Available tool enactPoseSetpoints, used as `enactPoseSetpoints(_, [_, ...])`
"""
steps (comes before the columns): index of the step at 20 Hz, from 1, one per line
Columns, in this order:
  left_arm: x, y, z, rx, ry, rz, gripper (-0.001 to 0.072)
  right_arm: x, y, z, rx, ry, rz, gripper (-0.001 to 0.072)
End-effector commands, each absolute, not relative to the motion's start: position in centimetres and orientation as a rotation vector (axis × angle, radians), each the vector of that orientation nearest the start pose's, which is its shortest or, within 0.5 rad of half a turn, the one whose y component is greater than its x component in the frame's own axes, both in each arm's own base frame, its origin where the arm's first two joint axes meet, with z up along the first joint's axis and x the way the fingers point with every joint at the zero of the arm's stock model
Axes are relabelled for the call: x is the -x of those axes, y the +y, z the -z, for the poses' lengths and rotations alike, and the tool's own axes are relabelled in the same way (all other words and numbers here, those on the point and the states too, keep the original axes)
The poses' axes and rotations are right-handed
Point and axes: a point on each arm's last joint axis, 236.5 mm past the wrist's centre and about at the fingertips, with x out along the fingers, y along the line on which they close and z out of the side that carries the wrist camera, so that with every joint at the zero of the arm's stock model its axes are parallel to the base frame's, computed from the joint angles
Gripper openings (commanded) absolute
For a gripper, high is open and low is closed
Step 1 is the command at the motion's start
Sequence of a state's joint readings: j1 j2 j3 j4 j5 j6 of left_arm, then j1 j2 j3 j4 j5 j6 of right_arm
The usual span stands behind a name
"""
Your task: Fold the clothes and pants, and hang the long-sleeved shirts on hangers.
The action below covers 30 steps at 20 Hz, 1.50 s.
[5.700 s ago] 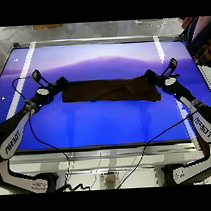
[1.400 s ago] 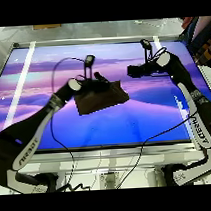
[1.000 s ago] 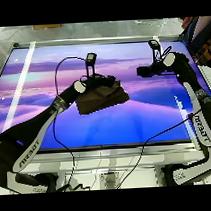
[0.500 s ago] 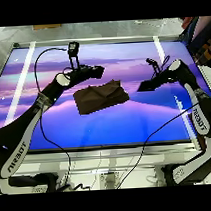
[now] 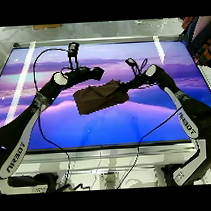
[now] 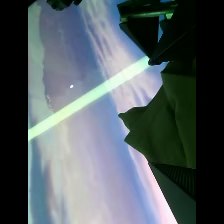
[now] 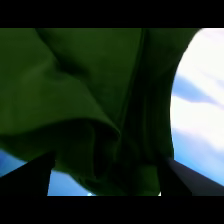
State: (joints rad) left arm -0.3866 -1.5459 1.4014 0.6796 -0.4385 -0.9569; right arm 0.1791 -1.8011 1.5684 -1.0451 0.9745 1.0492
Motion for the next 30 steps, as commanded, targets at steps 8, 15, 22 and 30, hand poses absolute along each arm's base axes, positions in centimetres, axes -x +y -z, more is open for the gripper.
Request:
enactPoseSetpoints(8, [-51.2, -29.3, -11.8, 0.204, 0.521, 0.660, 0.0697, -54.9, 17.6, 6.3, -0.102, 1.135, -0.404, 0.0647])
enactPoseSetpoints(15, [-51.2, -29.3, -11.8, 0.204, 0.521, 0.660, 0.0697, -49.5, 18.7, 9.8, -0.565, 1.517, -0.565, 0.0626])
enactPoseSetpoints(22, [-51.3, -29.3, -11.8, 0.204, 0.520, 0.660, 0.0697, -48.2, 25.0, 9.3, -0.731, 1.506, -0.809, 0.0629])
enactPoseSetpoints(30, [-52.3, -25.0, -15.7, 0.183, 0.438, 0.597, 0.0696, -46.1, 30.5, 7.8, -0.635, 1.464, -0.962, 0.0720])
